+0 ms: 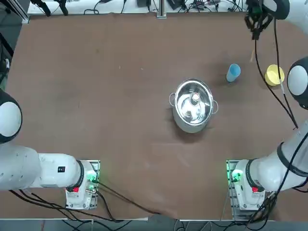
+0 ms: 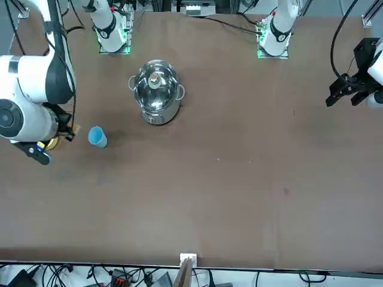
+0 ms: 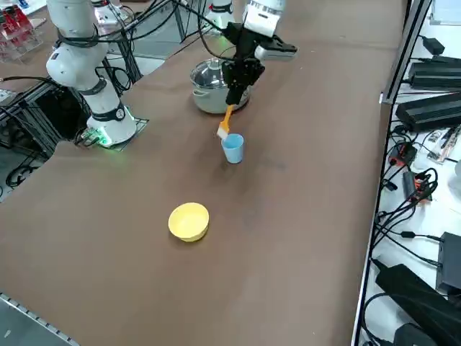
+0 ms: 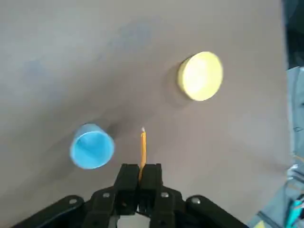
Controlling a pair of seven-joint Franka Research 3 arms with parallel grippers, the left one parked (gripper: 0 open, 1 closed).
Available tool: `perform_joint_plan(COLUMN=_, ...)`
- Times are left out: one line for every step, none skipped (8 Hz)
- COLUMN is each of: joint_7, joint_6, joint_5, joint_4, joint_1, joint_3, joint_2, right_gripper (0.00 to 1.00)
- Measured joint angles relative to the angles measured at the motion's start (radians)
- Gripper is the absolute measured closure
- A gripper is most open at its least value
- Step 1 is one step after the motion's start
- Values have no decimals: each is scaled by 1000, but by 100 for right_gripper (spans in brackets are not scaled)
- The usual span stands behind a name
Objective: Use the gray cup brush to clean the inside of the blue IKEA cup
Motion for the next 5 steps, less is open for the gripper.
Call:
perform_joint_plan(joint_7=-20, joint_6=-1, joint_5=-68, joint_4=1, joint_1=-8, joint_3=-9, joint_2=0, right_gripper=96)
perform_joint_plan(joint_7=-38, joint_6=7, joint_5=-128, joint_4=-6, joint_1=-21, joint_3=-17, joint_2=2, right_gripper=96)
perform_joint_plan(joint_7=-48, joint_6=37, joint_5=-181, joint_4=-31, joint_1=-42, joint_3=-21, joint_2=7, right_gripper=96)
perform_joint_plan(joint_7=-50, joint_6=93, joint_5=-221, joint_4=-74, joint_1=-66, joint_3=-24, joint_2=12, right_gripper=96)
perform_joint_plan(joint_7=-50, joint_6=167, joint_5=-261, joint_4=-130, joint_1=-90, joint_3=-25, joint_2=15, right_gripper=96)
